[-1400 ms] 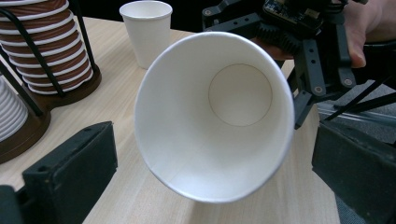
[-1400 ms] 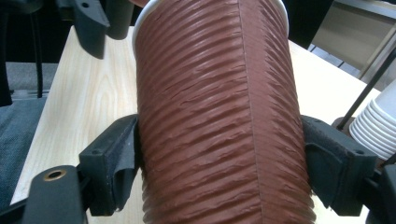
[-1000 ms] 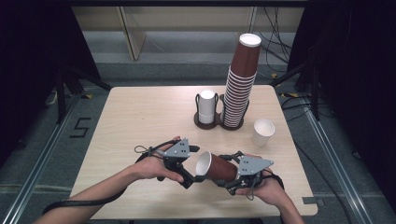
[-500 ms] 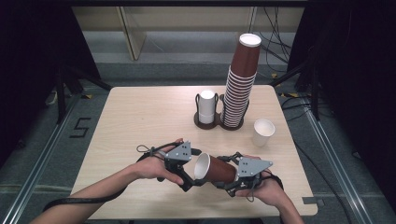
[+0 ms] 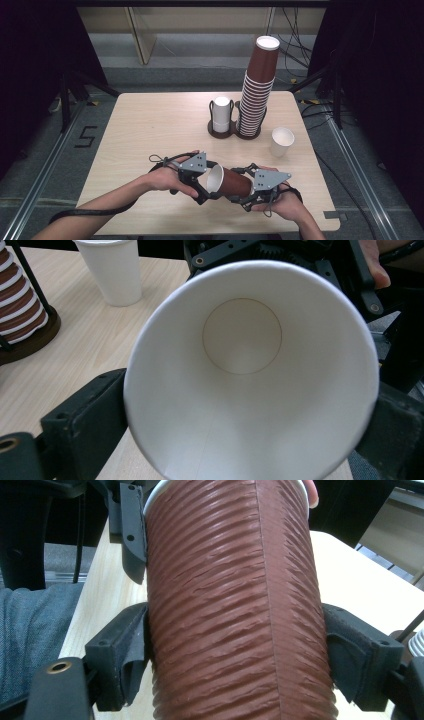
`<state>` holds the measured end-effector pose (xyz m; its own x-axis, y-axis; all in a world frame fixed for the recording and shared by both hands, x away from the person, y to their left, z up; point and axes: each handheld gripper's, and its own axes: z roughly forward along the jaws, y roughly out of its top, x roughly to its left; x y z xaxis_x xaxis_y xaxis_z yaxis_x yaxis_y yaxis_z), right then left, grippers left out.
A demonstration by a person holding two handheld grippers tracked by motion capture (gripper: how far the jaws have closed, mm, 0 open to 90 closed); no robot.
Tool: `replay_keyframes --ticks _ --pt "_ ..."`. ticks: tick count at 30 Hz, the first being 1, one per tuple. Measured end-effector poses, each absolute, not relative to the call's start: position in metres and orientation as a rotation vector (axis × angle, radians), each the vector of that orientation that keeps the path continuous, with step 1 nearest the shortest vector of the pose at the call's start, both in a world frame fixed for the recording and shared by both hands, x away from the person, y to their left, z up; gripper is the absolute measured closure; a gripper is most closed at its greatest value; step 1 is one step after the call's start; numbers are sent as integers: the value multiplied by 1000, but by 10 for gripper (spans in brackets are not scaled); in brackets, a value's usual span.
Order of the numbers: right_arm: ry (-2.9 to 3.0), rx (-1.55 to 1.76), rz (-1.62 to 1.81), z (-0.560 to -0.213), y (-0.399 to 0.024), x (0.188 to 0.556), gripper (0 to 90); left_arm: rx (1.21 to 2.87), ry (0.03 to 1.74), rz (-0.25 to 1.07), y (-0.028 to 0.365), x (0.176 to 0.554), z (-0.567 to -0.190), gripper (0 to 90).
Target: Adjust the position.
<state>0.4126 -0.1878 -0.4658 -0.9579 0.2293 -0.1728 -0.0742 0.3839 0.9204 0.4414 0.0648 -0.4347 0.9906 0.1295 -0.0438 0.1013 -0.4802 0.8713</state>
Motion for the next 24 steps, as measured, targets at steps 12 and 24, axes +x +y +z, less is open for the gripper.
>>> replay_keyframes --ticks 12,24 --pt "2366 110 1604 -465 -186 415 200 2072 146 50 65 440 -433 89" --pt "2405 143 1598 -465 -183 413 198 2098 112 90 65 437 -429 109"
